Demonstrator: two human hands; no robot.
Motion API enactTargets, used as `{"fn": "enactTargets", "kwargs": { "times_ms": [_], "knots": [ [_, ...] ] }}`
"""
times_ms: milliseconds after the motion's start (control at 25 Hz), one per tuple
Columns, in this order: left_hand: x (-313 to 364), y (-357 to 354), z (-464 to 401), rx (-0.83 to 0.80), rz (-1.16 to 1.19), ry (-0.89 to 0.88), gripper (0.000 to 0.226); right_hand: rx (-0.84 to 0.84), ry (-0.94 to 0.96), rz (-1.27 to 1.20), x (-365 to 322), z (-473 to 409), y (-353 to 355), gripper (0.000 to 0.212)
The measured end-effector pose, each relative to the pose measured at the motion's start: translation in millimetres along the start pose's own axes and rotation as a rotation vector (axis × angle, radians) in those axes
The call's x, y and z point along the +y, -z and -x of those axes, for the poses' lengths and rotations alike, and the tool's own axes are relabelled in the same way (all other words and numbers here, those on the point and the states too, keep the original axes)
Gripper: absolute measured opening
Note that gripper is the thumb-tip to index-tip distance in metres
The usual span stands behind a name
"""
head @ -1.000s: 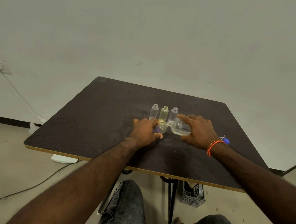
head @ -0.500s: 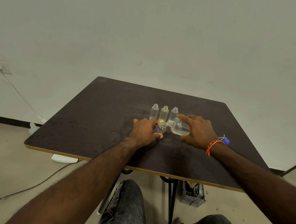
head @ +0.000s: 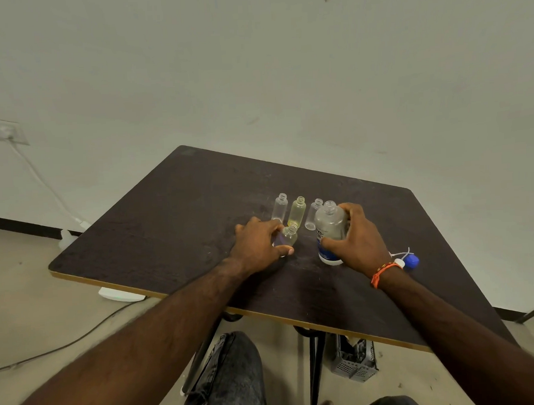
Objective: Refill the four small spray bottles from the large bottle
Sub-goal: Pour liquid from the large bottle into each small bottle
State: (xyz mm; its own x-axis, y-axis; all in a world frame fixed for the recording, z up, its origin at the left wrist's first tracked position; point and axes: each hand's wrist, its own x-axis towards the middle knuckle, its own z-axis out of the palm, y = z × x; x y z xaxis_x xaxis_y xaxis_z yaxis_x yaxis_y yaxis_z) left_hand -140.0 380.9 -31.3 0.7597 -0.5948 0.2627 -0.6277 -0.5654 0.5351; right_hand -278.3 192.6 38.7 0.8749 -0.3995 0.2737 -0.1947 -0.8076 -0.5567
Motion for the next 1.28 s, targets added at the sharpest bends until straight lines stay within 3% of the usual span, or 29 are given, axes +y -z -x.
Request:
{"fn": "enactTargets", "kwargs": {
  "times_ms": [240,480,800,1040,1280],
  "knots": [
    [-10.1,-2.5,0.9,-0.001,-0.016,0.044,0.051,0.088,-0.126,-0.22,11.7,9.7,-14.3,0.077],
    [-10.0,2.9,-0.1,0.019,-0.058,0.035,0.047,0.047,-0.137,-0.285,18.6,12.1,-13.7,0.08],
    [-46.0,37.8,-47.2,0.145,-0.067,0.308,0.038,0.042,-0.137,-0.334,23.8,11.1,-14.3,0.075],
    [-67.3,45.3,-73.8,0.115,-0.049,0.416,0.032,0.048,-0.138,-0.356,29.4,8.5,-17.9,0.073],
    [-76.2,33.1,-69.6,0.119,0.014,0.428,0.054,0.034,-0.149,-0.358,30.3,6.6,-17.1,0.071]
  ]
}}
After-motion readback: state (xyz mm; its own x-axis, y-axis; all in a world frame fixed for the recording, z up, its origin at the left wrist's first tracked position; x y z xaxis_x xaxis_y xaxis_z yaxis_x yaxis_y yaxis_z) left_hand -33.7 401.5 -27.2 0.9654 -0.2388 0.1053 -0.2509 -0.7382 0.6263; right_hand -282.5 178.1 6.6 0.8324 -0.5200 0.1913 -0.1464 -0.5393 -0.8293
